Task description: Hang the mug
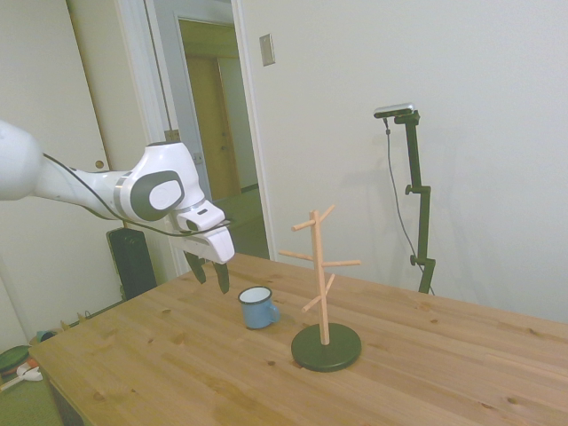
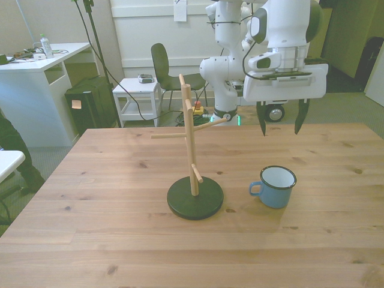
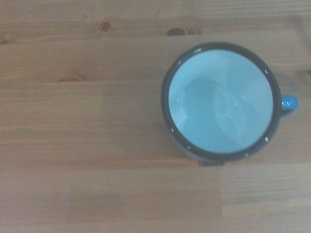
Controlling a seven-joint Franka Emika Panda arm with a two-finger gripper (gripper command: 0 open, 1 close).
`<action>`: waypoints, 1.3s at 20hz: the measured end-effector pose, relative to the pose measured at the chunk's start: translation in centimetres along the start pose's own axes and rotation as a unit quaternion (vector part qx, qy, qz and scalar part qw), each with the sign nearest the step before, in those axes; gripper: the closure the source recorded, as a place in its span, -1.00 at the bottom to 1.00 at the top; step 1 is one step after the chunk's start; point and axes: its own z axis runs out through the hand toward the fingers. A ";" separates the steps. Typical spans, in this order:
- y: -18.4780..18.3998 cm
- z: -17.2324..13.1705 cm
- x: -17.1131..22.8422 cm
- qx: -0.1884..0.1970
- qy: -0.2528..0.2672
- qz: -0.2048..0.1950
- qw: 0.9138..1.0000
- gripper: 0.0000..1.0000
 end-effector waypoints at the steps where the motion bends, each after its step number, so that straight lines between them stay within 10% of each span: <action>1: -0.7 0.5 0.3 -0.002 -0.001 0.001 1.000 -1.00; 26: -6.4 5.3 3.0 -0.013 -0.001 -0.004 1.000 -1.00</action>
